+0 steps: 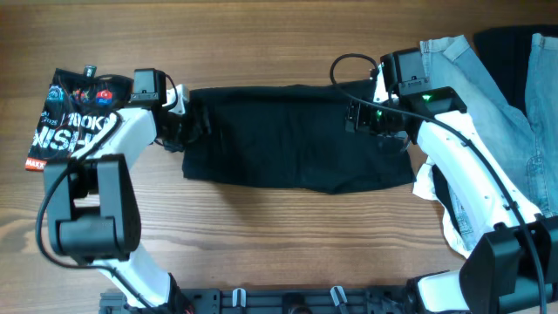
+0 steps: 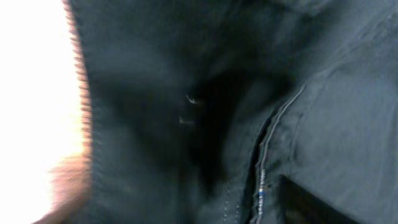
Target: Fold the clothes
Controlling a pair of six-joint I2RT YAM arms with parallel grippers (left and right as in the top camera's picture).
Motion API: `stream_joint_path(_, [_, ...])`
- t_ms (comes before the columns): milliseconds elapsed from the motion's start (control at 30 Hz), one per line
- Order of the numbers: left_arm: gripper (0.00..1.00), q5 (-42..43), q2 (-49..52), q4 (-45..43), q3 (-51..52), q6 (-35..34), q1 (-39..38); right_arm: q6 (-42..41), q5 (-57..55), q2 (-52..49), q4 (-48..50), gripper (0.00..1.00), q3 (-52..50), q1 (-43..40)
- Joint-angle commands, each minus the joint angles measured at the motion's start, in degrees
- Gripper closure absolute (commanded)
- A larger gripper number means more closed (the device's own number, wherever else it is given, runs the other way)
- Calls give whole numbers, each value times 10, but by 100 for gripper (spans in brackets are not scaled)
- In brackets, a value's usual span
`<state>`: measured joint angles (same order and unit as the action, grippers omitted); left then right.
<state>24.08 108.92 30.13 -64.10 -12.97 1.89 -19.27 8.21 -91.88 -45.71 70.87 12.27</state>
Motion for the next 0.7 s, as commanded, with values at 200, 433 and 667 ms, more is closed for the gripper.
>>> stream_joint_path(200, [96,28,41,56,20,5,36,-2,67,-38,-2,56,-1,59])
stream_joint_path(433, [96,-38,-88,195,-43,3,48,-4,163,-186,50,58,-1,162])
stream_joint_path(667, [96,-24,-242,238,-93,-24,48,-46,231,-287,201,59,-1,262])
